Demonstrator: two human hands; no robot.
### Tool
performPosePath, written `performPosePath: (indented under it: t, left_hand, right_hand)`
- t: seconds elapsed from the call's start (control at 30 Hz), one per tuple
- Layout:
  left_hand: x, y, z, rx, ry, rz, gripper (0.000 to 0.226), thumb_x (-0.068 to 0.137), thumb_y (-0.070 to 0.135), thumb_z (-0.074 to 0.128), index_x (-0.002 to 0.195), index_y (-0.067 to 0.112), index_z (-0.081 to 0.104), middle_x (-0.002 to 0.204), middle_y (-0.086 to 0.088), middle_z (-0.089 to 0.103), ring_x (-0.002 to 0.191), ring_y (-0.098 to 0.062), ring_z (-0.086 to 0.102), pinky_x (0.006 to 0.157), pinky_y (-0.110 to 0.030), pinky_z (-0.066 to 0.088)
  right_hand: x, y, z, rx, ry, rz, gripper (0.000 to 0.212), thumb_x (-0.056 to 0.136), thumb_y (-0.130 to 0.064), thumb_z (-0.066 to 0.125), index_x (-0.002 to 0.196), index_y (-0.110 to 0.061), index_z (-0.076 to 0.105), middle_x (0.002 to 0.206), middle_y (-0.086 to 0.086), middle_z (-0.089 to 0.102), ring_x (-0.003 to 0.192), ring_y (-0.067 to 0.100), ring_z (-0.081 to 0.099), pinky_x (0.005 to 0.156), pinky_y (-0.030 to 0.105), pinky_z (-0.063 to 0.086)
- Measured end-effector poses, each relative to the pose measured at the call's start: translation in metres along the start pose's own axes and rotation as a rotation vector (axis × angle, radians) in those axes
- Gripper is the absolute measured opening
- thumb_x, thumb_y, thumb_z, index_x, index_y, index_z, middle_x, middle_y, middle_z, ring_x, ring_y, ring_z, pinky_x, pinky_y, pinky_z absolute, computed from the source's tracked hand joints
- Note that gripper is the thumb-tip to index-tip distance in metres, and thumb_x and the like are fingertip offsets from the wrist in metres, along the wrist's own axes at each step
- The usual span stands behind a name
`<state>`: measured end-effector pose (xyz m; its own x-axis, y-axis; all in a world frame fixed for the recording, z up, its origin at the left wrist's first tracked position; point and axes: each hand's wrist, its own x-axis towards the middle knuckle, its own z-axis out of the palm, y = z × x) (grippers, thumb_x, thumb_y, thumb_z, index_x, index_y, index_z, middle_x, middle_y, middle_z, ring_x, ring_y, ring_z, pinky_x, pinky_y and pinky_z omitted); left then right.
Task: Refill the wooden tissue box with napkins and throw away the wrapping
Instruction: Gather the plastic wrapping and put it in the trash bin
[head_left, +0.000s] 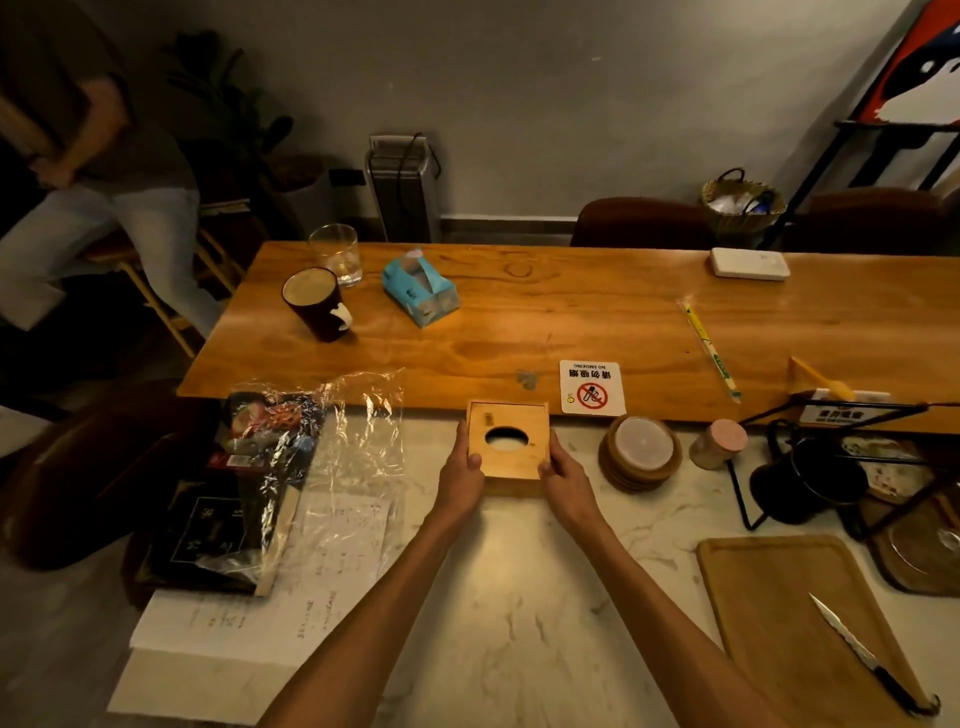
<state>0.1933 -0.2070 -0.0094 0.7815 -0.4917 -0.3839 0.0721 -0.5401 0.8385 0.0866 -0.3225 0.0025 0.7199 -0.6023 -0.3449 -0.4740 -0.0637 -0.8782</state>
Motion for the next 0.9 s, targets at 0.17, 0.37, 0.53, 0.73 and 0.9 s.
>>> performPosePath:
  t: [0.17, 0.37, 0.53, 0.73, 0.9]
  left_hand:
    - [0.003, 0.007, -0.010, -0.013, -0.089, -0.029, 0.065, 0.101, 0.007, 0.037, 0.155, 0.027, 0.008, 0.160, -0.004, 0.025, 0.142, -0.025, 0.034, 0.111, -0.028, 0.029]
    - [-0.005, 0.021, -0.040, 0.180, -0.280, 0.046, 0.075, 0.098, 0.015, 0.048, 0.155, 0.034, 0.003, 0.158, -0.008, 0.030, 0.139, -0.034, 0.037, 0.109, -0.038, 0.035]
    - [-0.057, 0.017, -0.119, 0.291, 0.197, 0.327, 0.045, 0.102, 0.023, 0.043, 0.147, 0.024, 0.039, 0.131, -0.008, 0.058, 0.118, -0.026, 0.055, 0.095, -0.038, 0.048]
    - [-0.097, -0.053, -0.251, 0.497, 0.542, -0.164, 0.061, 0.095, 0.045, 0.050, 0.146, 0.016, 0.033, 0.145, -0.016, 0.042, 0.131, -0.039, 0.035, 0.105, -0.049, 0.032]
    - [-0.112, -0.095, -0.272, -0.275, 0.104, -0.442, 0.039, 0.093, 0.026, 0.062, 0.124, 0.005, 0.049, 0.109, -0.016, 0.061, 0.096, -0.031, 0.063, 0.075, -0.039, 0.054]
  right_hand:
    - [0.004, 0.003, 0.002, -0.013, 0.018, 0.000, 0.055, 0.100, -0.002, 0.039, 0.151, -0.017, 0.029, 0.150, 0.007, 0.043, 0.137, 0.025, 0.038, 0.101, 0.025, 0.032]
    - [-0.001, -0.009, 0.005, -0.053, 0.026, 0.103, 0.054, 0.103, -0.010, 0.034, 0.154, -0.020, 0.021, 0.156, 0.010, 0.032, 0.142, 0.032, 0.031, 0.113, 0.039, 0.028]
    - [-0.048, -0.030, 0.045, -0.270, 0.463, -0.079, 0.048, 0.100, -0.012, 0.041, 0.147, -0.011, 0.036, 0.149, 0.011, 0.043, 0.136, 0.029, 0.040, 0.109, 0.041, 0.036]
    - [-0.061, -0.041, 0.147, 0.032, 0.070, 0.073, 0.041, 0.098, -0.024, 0.052, 0.137, -0.013, 0.050, 0.136, 0.010, 0.056, 0.122, 0.028, 0.055, 0.102, 0.039, 0.045]
    - [-0.060, -0.040, 0.199, 0.171, -0.023, 0.326, 0.019, 0.094, -0.028, 0.060, 0.096, -0.008, 0.061, 0.084, 0.013, 0.062, 0.064, 0.020, 0.055, 0.061, 0.029, 0.047]
